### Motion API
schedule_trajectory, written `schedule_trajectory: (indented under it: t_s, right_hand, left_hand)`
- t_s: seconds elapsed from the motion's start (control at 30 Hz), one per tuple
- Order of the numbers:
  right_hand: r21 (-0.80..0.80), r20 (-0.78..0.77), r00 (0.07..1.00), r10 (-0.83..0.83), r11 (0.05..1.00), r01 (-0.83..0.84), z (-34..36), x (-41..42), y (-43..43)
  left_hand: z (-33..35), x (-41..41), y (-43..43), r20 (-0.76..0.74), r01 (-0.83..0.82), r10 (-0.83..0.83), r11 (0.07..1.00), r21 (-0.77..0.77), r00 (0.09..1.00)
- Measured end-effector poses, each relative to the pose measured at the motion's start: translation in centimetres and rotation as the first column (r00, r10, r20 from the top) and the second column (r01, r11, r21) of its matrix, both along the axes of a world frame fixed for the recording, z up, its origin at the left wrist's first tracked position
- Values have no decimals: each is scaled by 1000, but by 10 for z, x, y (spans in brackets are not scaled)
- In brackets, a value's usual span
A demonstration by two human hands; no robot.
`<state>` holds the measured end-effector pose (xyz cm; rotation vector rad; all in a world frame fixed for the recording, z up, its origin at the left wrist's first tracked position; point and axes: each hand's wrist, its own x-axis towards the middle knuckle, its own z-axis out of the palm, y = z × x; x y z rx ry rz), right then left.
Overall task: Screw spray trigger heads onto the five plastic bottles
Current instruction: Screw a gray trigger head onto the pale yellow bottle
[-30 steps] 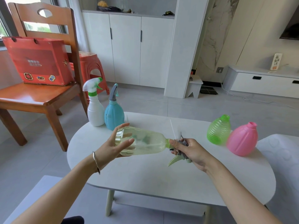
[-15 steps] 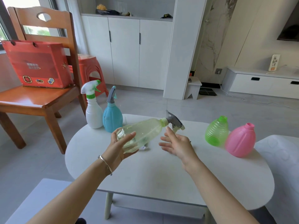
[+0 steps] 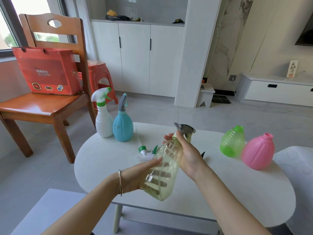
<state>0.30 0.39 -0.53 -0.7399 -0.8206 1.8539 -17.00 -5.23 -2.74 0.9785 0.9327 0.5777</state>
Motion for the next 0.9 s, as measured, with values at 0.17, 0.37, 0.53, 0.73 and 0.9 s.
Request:
schedule_trajectory:
  t_s: [0.17, 0.37, 0.53, 0.73, 0.9]
  right_hand:
    - [84, 103, 995, 1, 996, -10, 5, -4, -1]
    - [186, 272, 957, -97, 982, 47, 13, -27, -4]
    - [284, 356, 933, -56, 958, -50, 23, -51, -5]
    - [395, 528, 849, -13, 889, -232, 6, -102, -12]
    - [491, 581, 810, -77, 827, -273, -8, -158, 3]
  left_hand:
    - [3, -2, -5, -51, -47, 53, 992, 117, 997]
    - [4, -9, -11, -118, -164, 198, 954, 250, 973]
    - [5, -33, -10, -123, -304, 384, 859, 412, 915]
    - [5, -92, 2, 41, -538, 614, 656, 529, 788]
    - [-7, -133, 8, 54, -577, 709, 525, 626, 703]
